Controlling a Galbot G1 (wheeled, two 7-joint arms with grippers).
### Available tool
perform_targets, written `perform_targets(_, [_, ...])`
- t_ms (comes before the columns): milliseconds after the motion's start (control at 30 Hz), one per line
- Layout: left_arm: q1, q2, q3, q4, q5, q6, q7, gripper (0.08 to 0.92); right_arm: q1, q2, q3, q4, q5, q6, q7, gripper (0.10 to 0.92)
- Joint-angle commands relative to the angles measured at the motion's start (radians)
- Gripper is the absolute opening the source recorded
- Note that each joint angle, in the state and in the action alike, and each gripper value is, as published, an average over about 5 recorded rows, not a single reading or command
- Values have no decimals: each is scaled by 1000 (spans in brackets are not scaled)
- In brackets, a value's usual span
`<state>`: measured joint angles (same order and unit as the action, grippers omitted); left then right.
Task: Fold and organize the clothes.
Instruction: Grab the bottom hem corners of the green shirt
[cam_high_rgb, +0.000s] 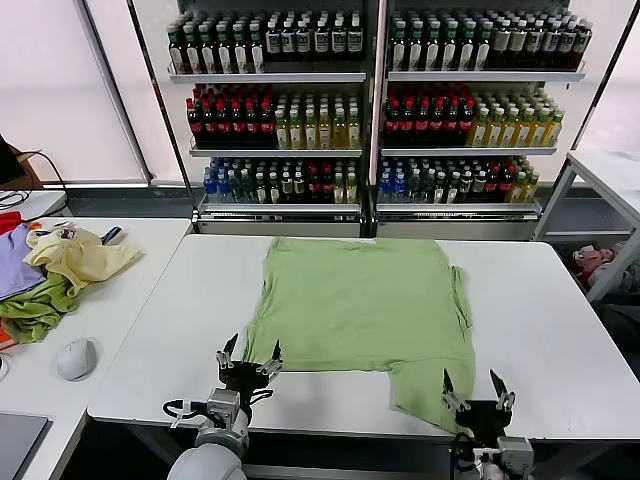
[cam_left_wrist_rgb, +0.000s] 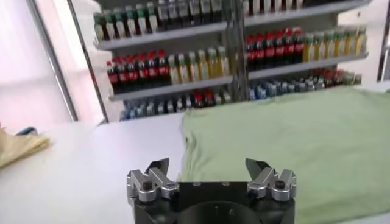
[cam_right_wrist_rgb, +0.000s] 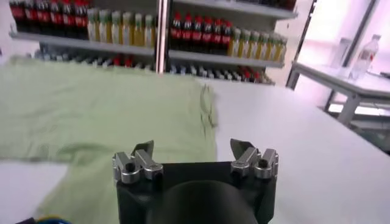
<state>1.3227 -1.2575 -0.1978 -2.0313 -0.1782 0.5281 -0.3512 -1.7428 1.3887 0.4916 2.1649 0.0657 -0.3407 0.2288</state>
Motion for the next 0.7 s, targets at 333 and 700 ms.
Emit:
perform_targets(333, [-24,27,7,68,-107,59,-33,821,-54,43,-48,-39,-7,-11,15,784])
perform_targets(700, [9,59,2,53,-202,58,-38,576,-39,46,-46,-49,65,-25,10,493])
